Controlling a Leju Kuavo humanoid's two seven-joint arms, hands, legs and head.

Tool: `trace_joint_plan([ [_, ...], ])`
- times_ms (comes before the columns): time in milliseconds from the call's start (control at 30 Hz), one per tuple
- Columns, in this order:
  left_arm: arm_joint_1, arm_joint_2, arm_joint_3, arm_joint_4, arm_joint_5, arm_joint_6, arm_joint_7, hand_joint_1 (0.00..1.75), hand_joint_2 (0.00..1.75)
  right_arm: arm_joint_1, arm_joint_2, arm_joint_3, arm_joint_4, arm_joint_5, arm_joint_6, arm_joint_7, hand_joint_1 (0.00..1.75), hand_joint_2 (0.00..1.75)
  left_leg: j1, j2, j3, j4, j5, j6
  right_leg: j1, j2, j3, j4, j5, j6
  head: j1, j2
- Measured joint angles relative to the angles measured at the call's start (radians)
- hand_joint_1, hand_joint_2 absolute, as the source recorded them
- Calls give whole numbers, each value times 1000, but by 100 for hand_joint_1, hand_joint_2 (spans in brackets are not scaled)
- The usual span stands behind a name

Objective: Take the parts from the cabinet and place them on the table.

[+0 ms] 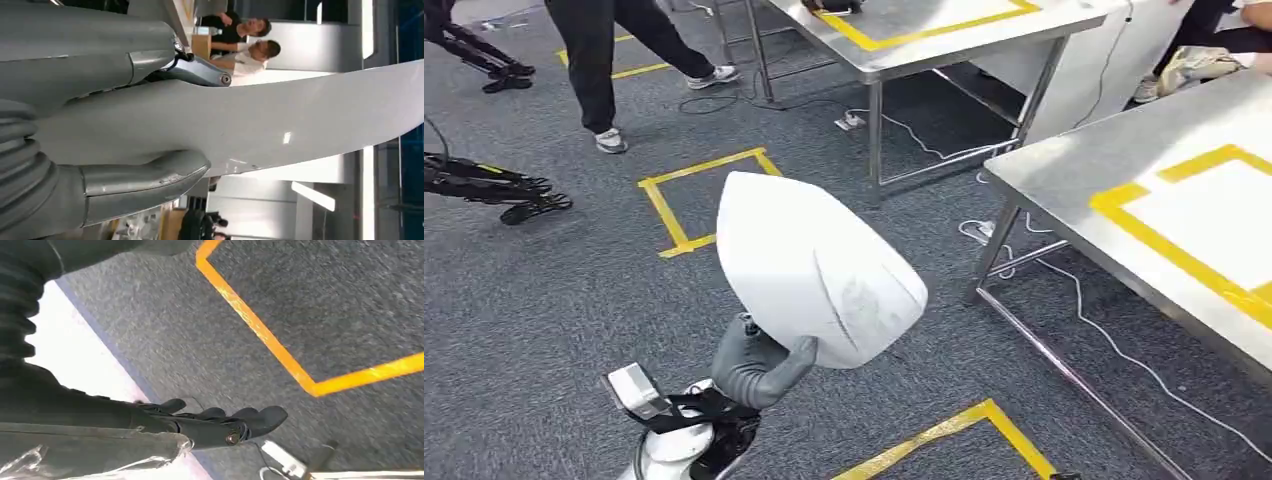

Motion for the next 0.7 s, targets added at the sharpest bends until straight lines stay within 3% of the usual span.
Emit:
trace_joint_plan([
  [33,0,1,0,0,0,0,0,175,175,2,0,0,0,0,0,0,0,175,0,-1,-2,-6,20,2,0,13,0,0,0,0,-1,0],
  [67,0,1,0,0,0,0,0,175,175,2,0,-1,0,-1,0,0,0,175,1,-2,14,-48,59,4,-1,27,1,0,1,2,0,0],
  [100,-1,0,0,0,0,0,0,175,175,2,0,-1,0,-1,-2,0,0,175,2,-9,50,-126,107,7,-2,42,1,0,3,5,0,0],
  [133,-2,0,0,0,0,-1,0,175,175,1,0,-2,0,-1,-3,-2,0,175,5,-35,94,-215,150,8,-4,55,1,0,4,8,0,0],
  [167,-2,0,0,0,0,-2,0,175,175,0,0,-2,0,-1,-3,-2,0,175,11,-91,125,-277,168,9,-4,66,-2,1,6,14,0,0],
  [200,-4,-1,0,0,0,-2,0,175,175,-3,0,-3,0,-1,-3,-3,0,175,16,-98,136,-316,157,14,1,80,-11,10,4,20,-1,0],
  [300,-4,-1,1,0,0,-3,0,175,175,4,0,-7,0,-2,-2,-4,0,175,5,-75,134,-310,162,30,-9,105,-16,-9,17,42,1,0],
  [333,-6,-2,0,0,0,-3,0,175,175,6,-2,-9,0,-3,-2,-4,0,175,13,-57,136,-320,169,39,-9,102,-24,-4,15,44,-2,0],
  [367,-9,-3,0,0,0,-4,0,175,175,8,-1,-10,0,-3,-2,-5,0,175,11,-48,137,-321,170,45,-1,38,-33,18,-3,45,7,0],
  [400,-9,-3,0,0,0,-5,0,175,175,5,-1,-10,0,-4,-2,-5,0,175,9,-36,138,-322,169,51,0,0,-62,77,-42,47,12,0],
  [467,-7,-2,2,1,2,-5,0,175,175,-1,-1,-10,0,-4,-2,-6,0,175,5,-6,138,-321,167,54,0,-26,-137,239,-117,50,11,0],
  [500,-7,-1,2,1,2,-5,0,175,175,-1,-1,-10,0,-4,-1,-6,0,175,4,6,138,-321,167,55,0,-30,-158,288,-131,52,11,0],
  [533,-8,-1,2,2,2,-5,0,175,175,1,-1,-10,0,-4,0,-6,0,175,4,20,138,-320,166,55,0,-32,-163,305,-128,53,11,0],
  [567,-8,-1,1,2,2,-6,0,175,175,3,-1,-10,0,-5,0,-6,0,175,4,32,140,-320,164,54,0,-34,-143,270,-103,54,12,0],
  [600,-8,-1,1,2,2,-6,0,175,175,4,-1,-10,0,-5,0,-6,0,175,5,44,142,-320,161,51,-1,-40,-103,198,-65,54,11,0],
  [633,-9,-1,1,2,2,-6,0,175,175,3,-2,-11,0,-5,0,-6,0,175,5,56,147,-319,157,47,-1,-60,-50,104,-24,56,12,0],
  [667,-9,-1,1,2,2,-6,0,175,175,1,-2,-11,0,-5,0,-6,0,175,3,64,152,-318,153,41,0,-108,-5,29,-2,57,12,0],
  [700,-10,-1,2,2,2,-6,0,175,175,-3,-1,-11,1,-5,2,-8,0,175,-10,70,152,-315,147,33,10,-125,10,11,-14,53,14,0],
])
